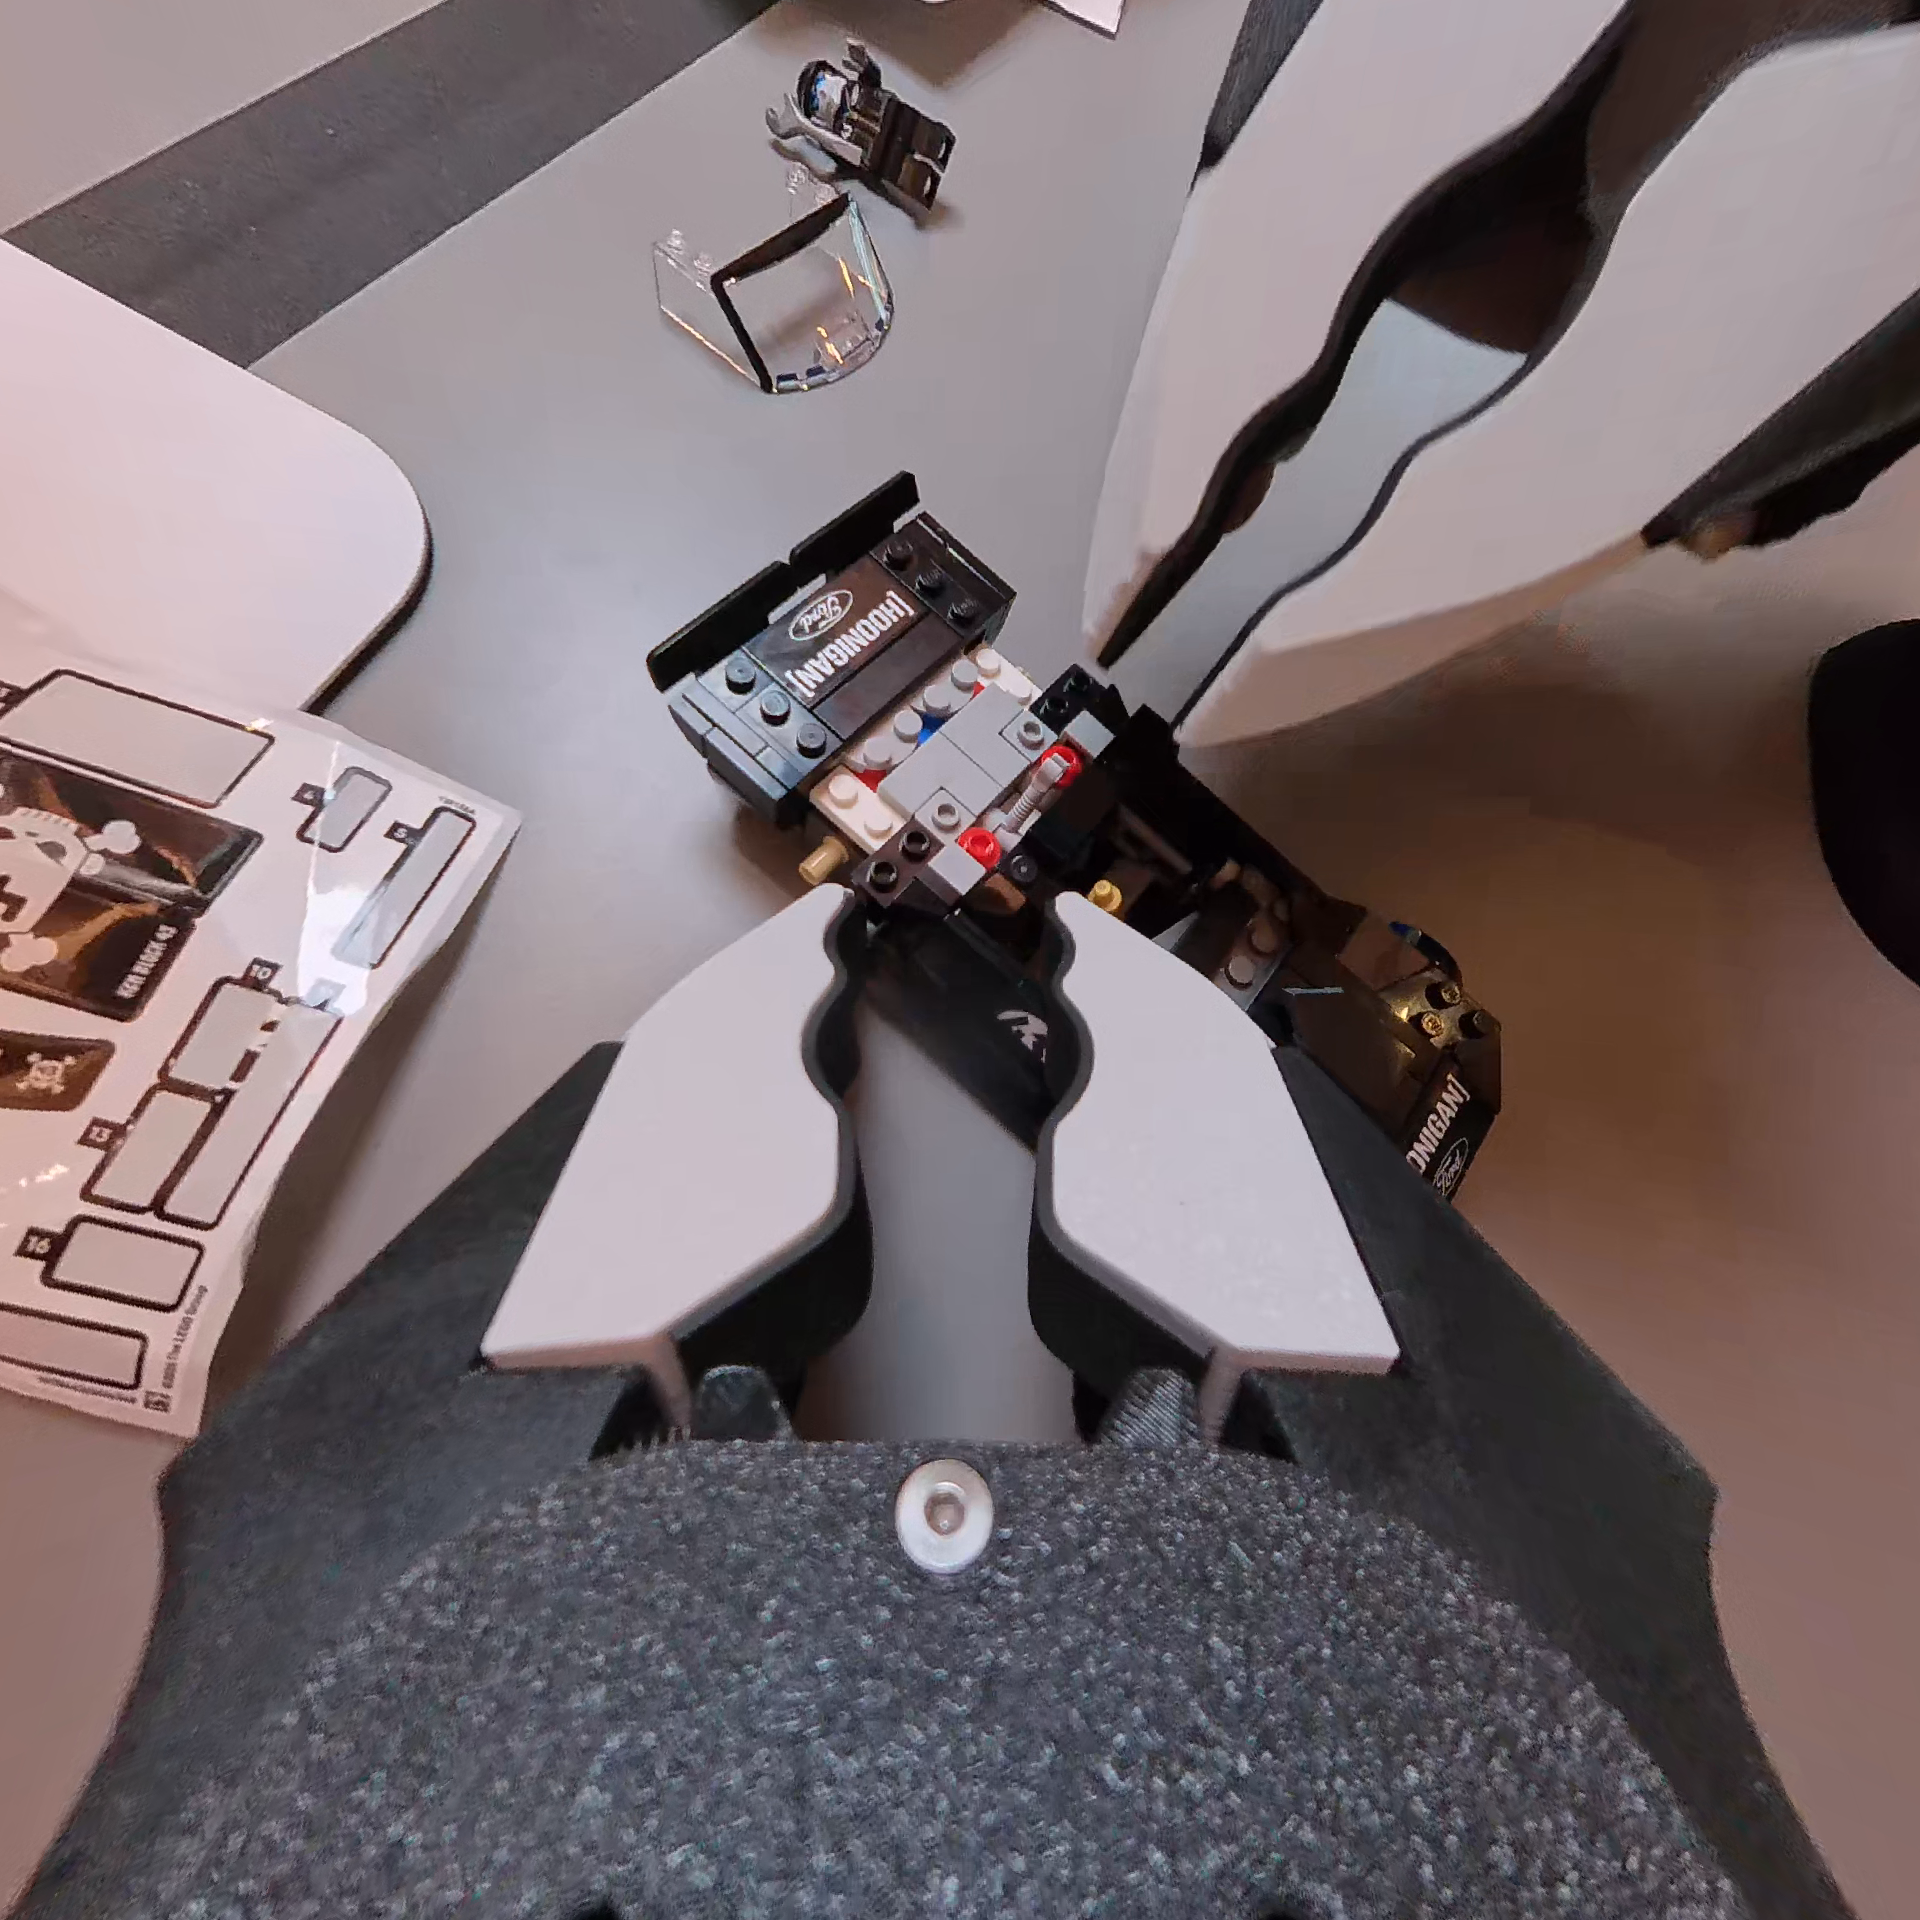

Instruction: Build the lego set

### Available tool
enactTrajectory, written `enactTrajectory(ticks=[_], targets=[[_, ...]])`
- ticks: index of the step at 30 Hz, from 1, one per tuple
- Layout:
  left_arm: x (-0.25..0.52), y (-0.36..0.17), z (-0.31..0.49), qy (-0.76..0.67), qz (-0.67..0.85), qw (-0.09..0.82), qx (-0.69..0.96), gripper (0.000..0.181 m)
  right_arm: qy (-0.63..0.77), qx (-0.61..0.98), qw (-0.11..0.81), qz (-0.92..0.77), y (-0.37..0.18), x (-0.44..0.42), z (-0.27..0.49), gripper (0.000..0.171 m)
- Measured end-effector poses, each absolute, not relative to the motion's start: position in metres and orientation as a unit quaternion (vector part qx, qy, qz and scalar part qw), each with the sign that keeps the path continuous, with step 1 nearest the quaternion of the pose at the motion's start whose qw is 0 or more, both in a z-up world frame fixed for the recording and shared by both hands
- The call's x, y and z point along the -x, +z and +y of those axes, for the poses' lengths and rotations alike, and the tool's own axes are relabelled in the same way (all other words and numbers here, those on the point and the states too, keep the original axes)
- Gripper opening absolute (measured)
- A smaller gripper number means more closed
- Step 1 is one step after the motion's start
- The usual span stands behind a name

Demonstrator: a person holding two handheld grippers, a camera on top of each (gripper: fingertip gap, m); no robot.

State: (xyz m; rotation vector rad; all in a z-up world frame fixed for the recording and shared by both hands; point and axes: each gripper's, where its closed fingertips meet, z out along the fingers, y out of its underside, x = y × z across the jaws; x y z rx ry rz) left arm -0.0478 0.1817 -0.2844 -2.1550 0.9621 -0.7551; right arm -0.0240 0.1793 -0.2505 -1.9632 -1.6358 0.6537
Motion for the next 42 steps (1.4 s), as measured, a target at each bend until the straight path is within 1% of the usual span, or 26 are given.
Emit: enactTrajectory(ticks=[5, 14, 20, 24, 30, 34, 39, 42], targets=[[0.048, -0.284, 0.182, -0.287, 0.368, 0.326, 0.822, 0.032, 0.219, 0.720, 0.240, -0.613, -0.238, 0.022, 0.184, 0.013], [0.047, -0.284, 0.182, -0.288, 0.368, 0.326, 0.822, 0.032, 0.135, 0.705, 0.143, -0.682, -0.261, 0.033, 0.178, 0.014], [0.047, -0.285, 0.182, -0.286, 0.372, 0.325, 0.821, 0.032, 0.098, 0.691, 0.087, -0.711, -0.263, 0.034, 0.176, 0.015], [0.047, -0.285, 0.182, -0.287, 0.371, 0.325, 0.821, 0.032, 0.089, 0.689, 0.068, -0.716, -0.262, 0.035, 0.174, 0.016], [0.047, -0.284, 0.183, -0.297, 0.364, 0.324, 0.821, 0.031, 0.087, 0.694, 0.064, -0.712, -0.266, 0.040, 0.175, 0.015], [0.049, -0.283, 0.182, -0.308, 0.358, 0.323, 0.820, 0.032, 0.092, 0.699, 0.056, -0.707, -0.270, 0.038, 0.174, 0.010], [0.051, -0.279, 0.177, -0.312, 0.361, 0.324, 0.817, 0.035, 0.115, 0.703, 0.081, -0.697, -0.267, 0.039, 0.175, 0.008], [0.052, -0.277, 0.172, -0.325, 0.357, 0.318, 0.816, 0.036, 0.156, 0.710, 0.108, -0.679, -0.261, 0.041, 0.176, 0.008]])
